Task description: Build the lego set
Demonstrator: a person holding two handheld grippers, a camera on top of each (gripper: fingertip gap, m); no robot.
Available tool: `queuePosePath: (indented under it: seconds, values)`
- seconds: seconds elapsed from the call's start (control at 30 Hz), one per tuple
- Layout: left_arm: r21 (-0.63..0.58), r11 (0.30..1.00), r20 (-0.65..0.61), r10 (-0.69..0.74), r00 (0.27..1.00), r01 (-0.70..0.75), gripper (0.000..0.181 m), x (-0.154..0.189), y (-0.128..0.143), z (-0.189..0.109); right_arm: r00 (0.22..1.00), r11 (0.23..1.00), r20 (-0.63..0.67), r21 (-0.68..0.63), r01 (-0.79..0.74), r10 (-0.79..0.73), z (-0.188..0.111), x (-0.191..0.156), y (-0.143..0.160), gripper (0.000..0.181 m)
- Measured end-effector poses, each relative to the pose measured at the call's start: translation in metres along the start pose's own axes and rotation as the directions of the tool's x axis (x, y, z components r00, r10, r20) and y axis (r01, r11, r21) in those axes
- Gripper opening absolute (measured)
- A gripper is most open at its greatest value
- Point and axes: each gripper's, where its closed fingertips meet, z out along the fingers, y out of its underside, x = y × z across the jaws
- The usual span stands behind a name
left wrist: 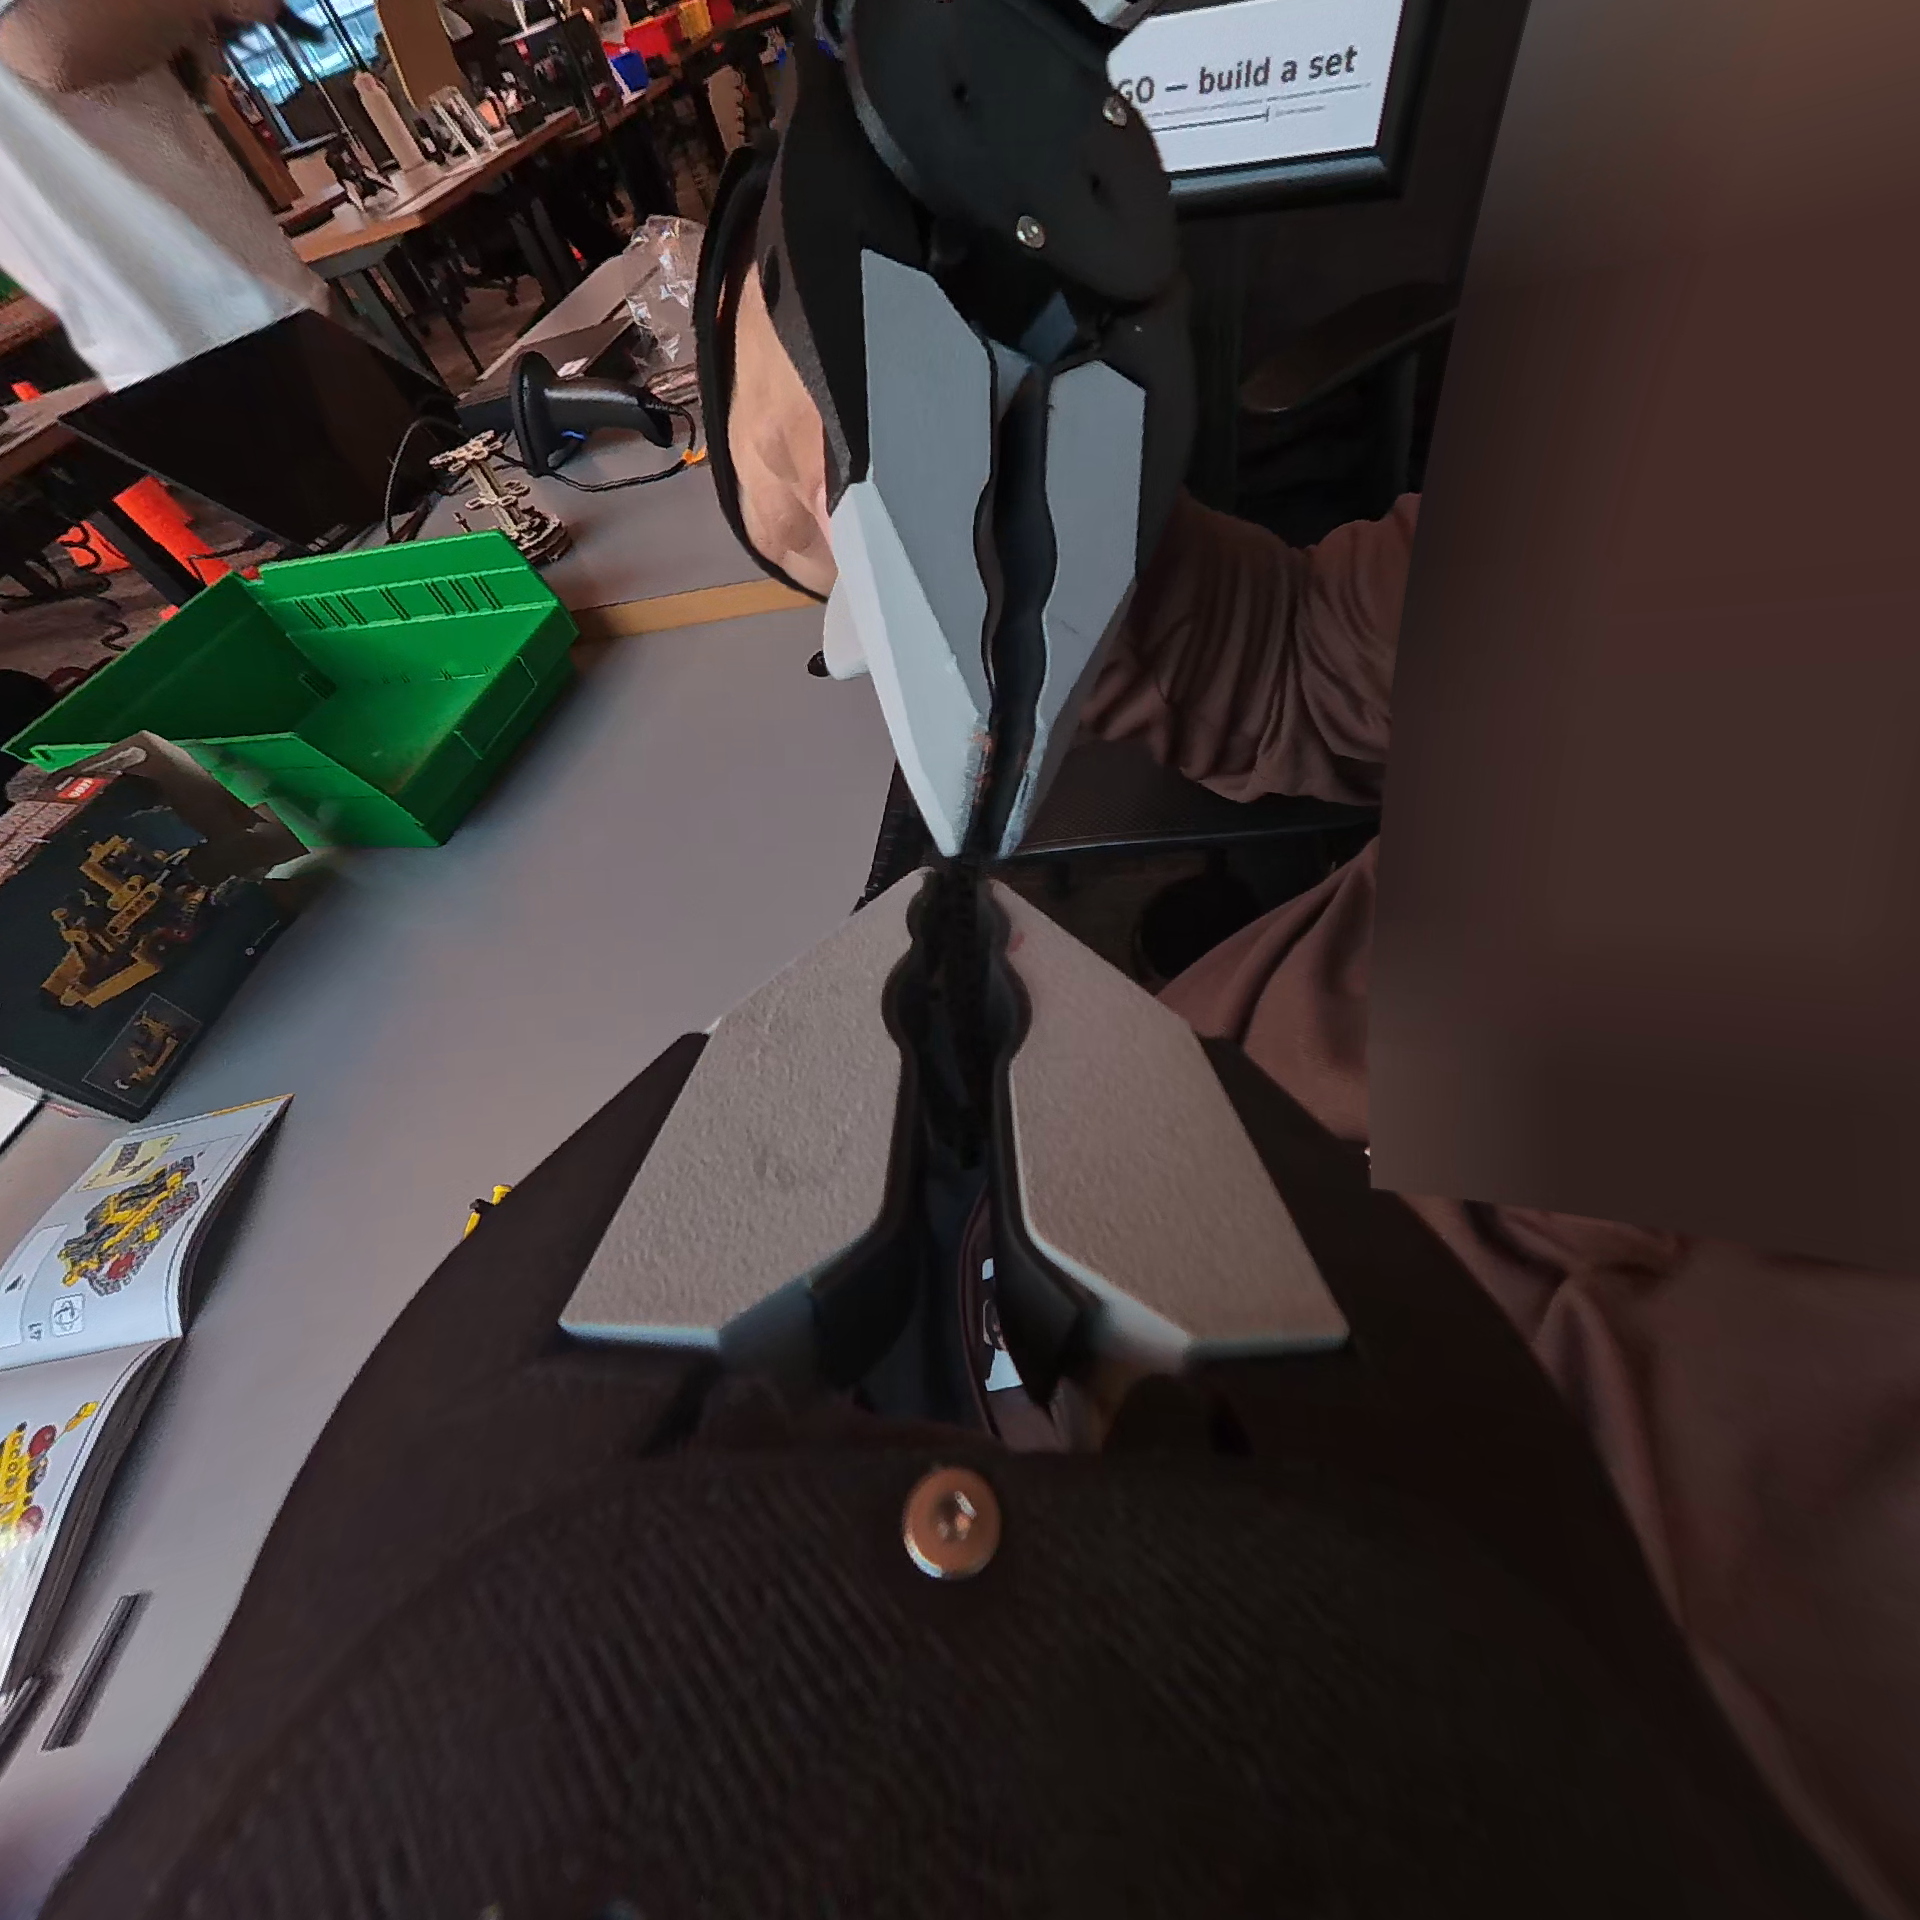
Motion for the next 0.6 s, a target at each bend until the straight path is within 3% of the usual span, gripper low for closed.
queuePosePath:
  seconds: [0.6]
  values:
    - [-0.030,0.999,-0.126,-0.042,0.991,0.039,0.002,0.020,0.005,0.009,0.977,0.989,0.211,0.149,0.009,-0.040,-0.003,-0.026,-0.002,0.000]
